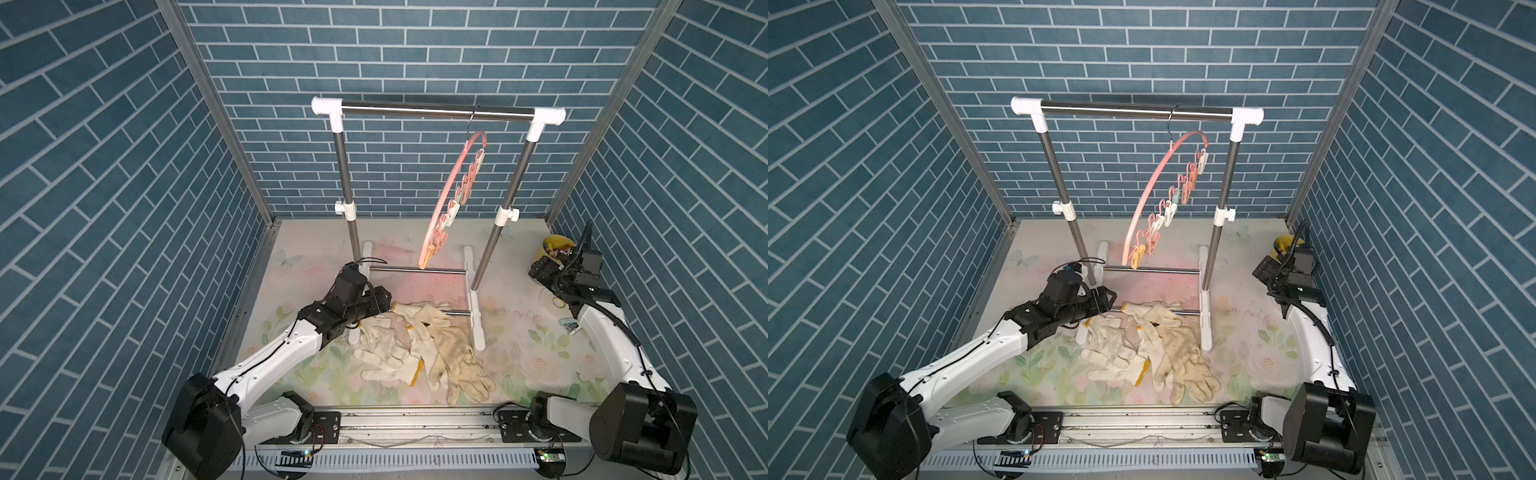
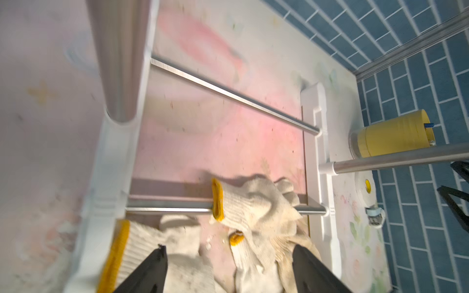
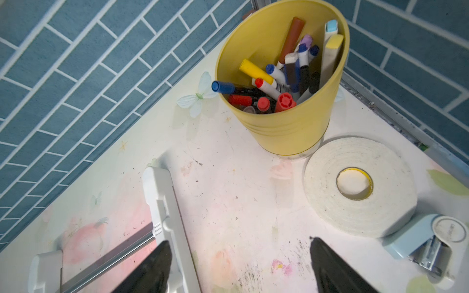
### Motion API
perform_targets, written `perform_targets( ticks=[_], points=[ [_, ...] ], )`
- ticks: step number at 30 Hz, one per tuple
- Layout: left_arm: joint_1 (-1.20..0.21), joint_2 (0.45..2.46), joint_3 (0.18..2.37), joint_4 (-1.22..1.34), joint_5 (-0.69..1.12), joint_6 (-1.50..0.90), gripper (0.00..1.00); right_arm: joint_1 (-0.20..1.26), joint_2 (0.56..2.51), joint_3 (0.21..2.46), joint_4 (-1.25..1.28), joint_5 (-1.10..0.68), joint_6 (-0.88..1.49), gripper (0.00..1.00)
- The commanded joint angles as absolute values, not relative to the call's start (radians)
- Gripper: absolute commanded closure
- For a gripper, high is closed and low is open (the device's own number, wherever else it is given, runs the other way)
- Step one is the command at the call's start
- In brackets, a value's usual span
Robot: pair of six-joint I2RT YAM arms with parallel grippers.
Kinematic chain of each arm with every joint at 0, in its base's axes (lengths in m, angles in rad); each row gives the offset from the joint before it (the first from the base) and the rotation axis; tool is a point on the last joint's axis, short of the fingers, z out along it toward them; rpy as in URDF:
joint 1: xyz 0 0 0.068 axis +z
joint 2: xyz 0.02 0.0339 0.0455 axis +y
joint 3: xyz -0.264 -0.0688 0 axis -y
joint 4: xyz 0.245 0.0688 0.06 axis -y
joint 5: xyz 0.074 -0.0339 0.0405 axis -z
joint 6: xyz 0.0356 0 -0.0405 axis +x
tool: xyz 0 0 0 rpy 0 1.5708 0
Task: Clip the gloves onto a hanger to dry
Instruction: Pick up the glove from the center of the board.
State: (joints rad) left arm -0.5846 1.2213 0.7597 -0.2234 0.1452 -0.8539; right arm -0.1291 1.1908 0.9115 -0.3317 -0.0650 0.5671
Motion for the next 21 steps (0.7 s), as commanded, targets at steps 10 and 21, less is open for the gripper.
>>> perform_targets(
  ticks=[10,21],
  points=[
    [-0.655,1.543,0.929,-0.161,0.240,-1.183,0.25,-0.123,1.157,0.871,-0.370,-0.073,0.622,0.15],
    [-0.670,1.624,0.986,-0.210,0.242,-1.231,0.32,-0.124,1.147,0.880,-0.389,-0.030,0.596,0.15]
  ],
)
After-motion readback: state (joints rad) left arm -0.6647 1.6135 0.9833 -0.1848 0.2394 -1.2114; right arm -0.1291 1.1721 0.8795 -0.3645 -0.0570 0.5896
